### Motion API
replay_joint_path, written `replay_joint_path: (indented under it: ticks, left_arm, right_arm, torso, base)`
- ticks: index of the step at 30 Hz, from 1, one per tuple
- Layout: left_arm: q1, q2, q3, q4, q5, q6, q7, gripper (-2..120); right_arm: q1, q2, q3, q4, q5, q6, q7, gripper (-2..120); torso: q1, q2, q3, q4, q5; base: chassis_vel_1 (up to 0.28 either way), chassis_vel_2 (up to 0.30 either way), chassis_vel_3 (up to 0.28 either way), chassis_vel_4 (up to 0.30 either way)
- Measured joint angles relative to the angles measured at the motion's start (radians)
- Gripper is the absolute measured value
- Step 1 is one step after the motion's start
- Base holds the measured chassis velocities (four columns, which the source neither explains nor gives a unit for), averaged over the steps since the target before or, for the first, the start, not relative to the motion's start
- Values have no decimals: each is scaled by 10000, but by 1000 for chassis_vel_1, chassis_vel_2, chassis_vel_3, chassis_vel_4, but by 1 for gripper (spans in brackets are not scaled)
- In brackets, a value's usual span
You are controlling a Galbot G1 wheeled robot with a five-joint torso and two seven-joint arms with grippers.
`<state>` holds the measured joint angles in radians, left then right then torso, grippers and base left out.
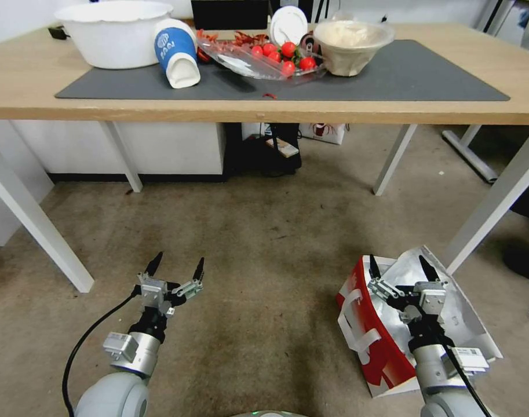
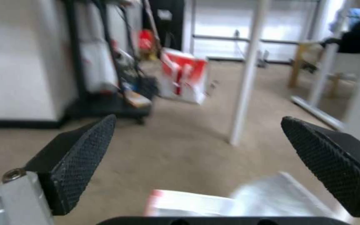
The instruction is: Pick up the food delivery bag from the floor and place it on the table.
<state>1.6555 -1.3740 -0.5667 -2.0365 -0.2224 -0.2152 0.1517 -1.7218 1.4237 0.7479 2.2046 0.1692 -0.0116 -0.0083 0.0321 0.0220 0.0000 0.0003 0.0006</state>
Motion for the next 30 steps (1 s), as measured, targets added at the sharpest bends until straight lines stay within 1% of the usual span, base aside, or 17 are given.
replay_joint_path:
  ticks: [1,2,3,4,5,6,7,8,10,11,13,14,16,21,23,27,30]
  left_arm:
    - [3,-1,54,16,-2,-62,-55,100]
    - [-2,-14,116,33,12,-116,-61,100]
    - [-2,-14,116,33,12,-116,-61,100]
    - [-7,-31,193,40,34,-138,-61,100]
    - [-10,-32,219,40,42,-140,-61,100]
    - [-23,-57,345,41,101,-151,-60,100]
    - [-23,-57,345,41,101,-151,-60,100]
    - [-27,-71,395,44,129,-154,-61,100]
    - [-64,-139,633,59,249,-184,-53,100]
    - [-64,-139,633,59,249,-184,-53,100]
    - [-85,-179,778,88,326,-243,-41,100]
    - [-85,-179,778,88,326,-243,-41,100]
    - [-83,-187,821,100,348,-279,-39,100]
    - [-65,-183,792,180,352,-357,-46,100]
    - [-69,-183,756,208,352,-386,-78,100]
    - [-94,-183,741,204,352,-379,-102,100]
    - [-142,-197,747,196,350,-343,-116,100]
  right_arm:
    - [77,-304,320,-59,178,-280,24,100]
    - [181,-936,893,-189,506,-806,27,100]
    - [181,-936,893,-189,506,-806,27,100]
    - [231,-1414,1266,-321,798,-1205,5,100]
    - [241,-1563,1367,-363,898,-1348,-28,100]
    - [285,-2245,1831,-653,1355,-2109,-299,100]
    - [285,-2245,1831,-653,1355,-2109,-299,100]
    - [315,-2522,1986,-835,1518,-2358,-396,100]
    - [512,-3667,2188,-1765,2332,-3286,-791,100]
    - [512,-3667,2188,-1765,2332,-3286,-791,100]
    - [755,-4336,1936,-2589,2660,-3627,-1070,100]
    - [755,-4336,1936,-2589,2660,-3627,-1070,100]
    - [1117,-4606,1663,-3303,2739,-3799,-1159,100]
    - [1559,-4679,1334,-4061,3095,-4228,-1234,100]
    - [1641,-4614,1150,-4434,3382,-4382,-1265,95]
    - [1571,-4577,1052,-4568,3555,-4444,-1283,89]
    - [1318,-4569,1038,-4433,3721,-4541,-1284,72]
  torso:
    - [0,3,0,1,0]
    - [1,12,0,-1,-5]
    - [1,12,0,-1,-5]
    - [1,20,0,-1,-5]
    - [0,22,0,-1,-3]
    - [1,30,0,-1,-5]
    - [1,30,0,-1,-5]
    - [2,33,0,-1,-7]
    - [5,45,0,-2,-1]
    - [5,45,0,-2,-1]
    - [6,54,0,-1,-4]
    - [6,54,0,-1,-4]
    - [9,61,1,-1,-2]
    - [11,70,0,1,-5]
    - [12,74,0,0,-4]
    - [13,79,0,0,-4]
    - [13,85,0,-2,-7]
  base:
    - [0,0,0,0]
    - [0,0,0,0]
    - [0,0,0,0]
    - [0,0,0,0]
    - [0,0,0,0]
    - [0,0,0,0]
    - [0,0,0,0]
    - [0,0,0,0]
    - [0,0,0,0]
    - [0,0,0,0]
    - [0,0,0,0]
    - [0,0,0,0]
    - [0,0,0,0]
    - [0,0,0,0]
    - [0,0,0,0]
    - [0,0,0,0]
    - [0,0,0,0]
